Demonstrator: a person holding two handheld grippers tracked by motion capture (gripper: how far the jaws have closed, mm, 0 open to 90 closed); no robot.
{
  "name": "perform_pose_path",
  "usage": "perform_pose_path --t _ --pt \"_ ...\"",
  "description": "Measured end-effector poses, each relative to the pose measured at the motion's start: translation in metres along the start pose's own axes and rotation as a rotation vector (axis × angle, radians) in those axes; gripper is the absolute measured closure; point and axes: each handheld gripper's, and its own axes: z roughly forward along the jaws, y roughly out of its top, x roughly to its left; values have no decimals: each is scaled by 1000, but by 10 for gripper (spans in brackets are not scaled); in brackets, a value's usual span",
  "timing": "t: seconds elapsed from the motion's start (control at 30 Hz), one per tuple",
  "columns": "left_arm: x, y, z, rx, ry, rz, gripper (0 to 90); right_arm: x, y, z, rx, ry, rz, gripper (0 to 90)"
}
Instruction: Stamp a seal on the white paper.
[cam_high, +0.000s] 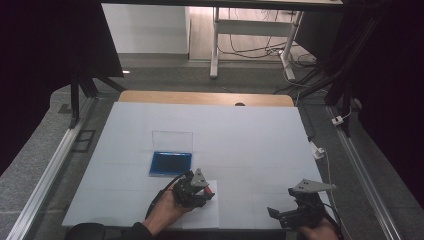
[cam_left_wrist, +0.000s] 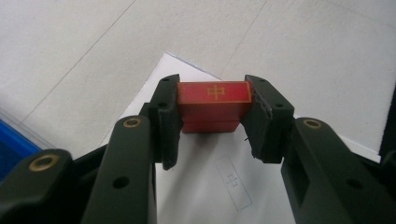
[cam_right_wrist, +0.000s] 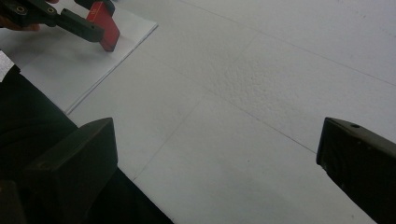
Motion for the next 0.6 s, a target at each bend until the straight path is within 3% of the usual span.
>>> perform_pose_path --t 0.07,0.33,0.6 --pt "-1 0 0 -1 6 3 583 0 0 0 0 2 0 0" --pt "10 -2 0 -13 -61 -47 583 0 0 0 -1 3 -2 0" --pt "-1 0 0 2 4 -4 584 0 0 1 1 4 -2 0"
